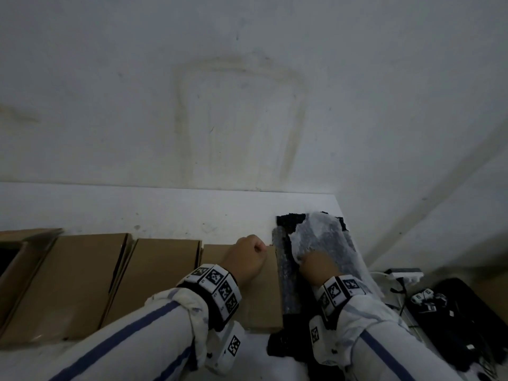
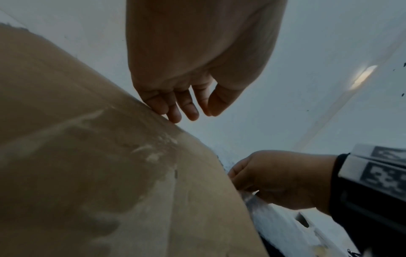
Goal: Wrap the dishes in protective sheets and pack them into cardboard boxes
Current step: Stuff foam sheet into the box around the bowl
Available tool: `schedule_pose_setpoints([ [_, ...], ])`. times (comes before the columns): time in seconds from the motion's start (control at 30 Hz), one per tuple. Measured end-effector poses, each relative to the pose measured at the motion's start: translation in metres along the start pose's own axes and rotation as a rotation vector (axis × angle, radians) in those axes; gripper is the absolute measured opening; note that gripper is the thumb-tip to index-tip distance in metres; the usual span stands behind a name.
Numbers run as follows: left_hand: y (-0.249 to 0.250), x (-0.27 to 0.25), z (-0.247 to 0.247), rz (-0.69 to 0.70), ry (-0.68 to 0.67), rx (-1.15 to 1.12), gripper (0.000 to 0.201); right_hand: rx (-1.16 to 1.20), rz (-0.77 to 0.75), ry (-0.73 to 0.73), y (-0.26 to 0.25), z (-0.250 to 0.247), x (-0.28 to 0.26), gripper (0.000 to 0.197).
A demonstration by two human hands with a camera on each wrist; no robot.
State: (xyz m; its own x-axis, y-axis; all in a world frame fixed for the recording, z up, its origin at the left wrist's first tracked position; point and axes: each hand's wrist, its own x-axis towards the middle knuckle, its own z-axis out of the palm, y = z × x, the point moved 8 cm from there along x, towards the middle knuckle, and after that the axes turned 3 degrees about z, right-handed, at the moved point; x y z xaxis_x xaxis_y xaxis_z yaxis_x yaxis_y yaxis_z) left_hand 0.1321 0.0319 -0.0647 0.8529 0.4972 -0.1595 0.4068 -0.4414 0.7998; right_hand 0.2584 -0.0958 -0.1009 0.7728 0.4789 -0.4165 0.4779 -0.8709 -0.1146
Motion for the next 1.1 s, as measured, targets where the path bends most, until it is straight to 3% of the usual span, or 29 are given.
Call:
schedule_pose_setpoints([
  [0.2, 0.014, -0.005, 0.005, 0.019, -0.052, -0.091, 0.01, 0.139, 0.024, -0.065, -0.005, -0.031, 0.0, 0.023],
  [0.3, 0.019, -0.011, 0.003, 0.003, -0.065, -0.204, 0.025, 0.455, 0.032, -0.025, -0.026, -0.061, -0.021, 0.016],
  [0.43, 0.02, -0.02, -0.007, -0.008, -0.142, -0.515, 0.069, 0.802, -0.14, -0.08, -0.082, -0.081, -0.051, 0.022],
  [0.53, 0.013, -0.027, -0.039, 0.084, -0.051, -0.629, 0.059, 0.942, -0.301, -0.118, -0.128, -0.083, -0.07, 0.019],
  [0.63, -0.007, -0.041, -0.082, 0.095, 0.073, -0.631, 0.039, 0.923, -0.441, -0.101, -0.178, -0.083, -0.084, 0.018],
  [0.77, -0.059, -0.069, -0.15, 0.027, 0.286, -0.647, 0.015, 0.571, -0.604, 0.125, -0.256, -0.085, -0.096, 0.018],
  [0.87, -0.105, -0.1, -0.209, -0.057, 0.474, -0.687, 0.016, 0.522, -0.73, -0.099, -0.326, -0.061, -0.119, 0.009],
  [0.93, -0.136, -0.121, -0.244, -0.101, 0.571, -0.712, 0.014, 0.492, -0.777, -0.207, -0.369, -0.044, -0.136, 0.015],
  [1.1, -0.202, -0.181, -0.318, -0.162, 0.82, -0.711, 0.009, 0.211, -0.948, -0.297, -0.471, -0.006, -0.186, 0.066],
])
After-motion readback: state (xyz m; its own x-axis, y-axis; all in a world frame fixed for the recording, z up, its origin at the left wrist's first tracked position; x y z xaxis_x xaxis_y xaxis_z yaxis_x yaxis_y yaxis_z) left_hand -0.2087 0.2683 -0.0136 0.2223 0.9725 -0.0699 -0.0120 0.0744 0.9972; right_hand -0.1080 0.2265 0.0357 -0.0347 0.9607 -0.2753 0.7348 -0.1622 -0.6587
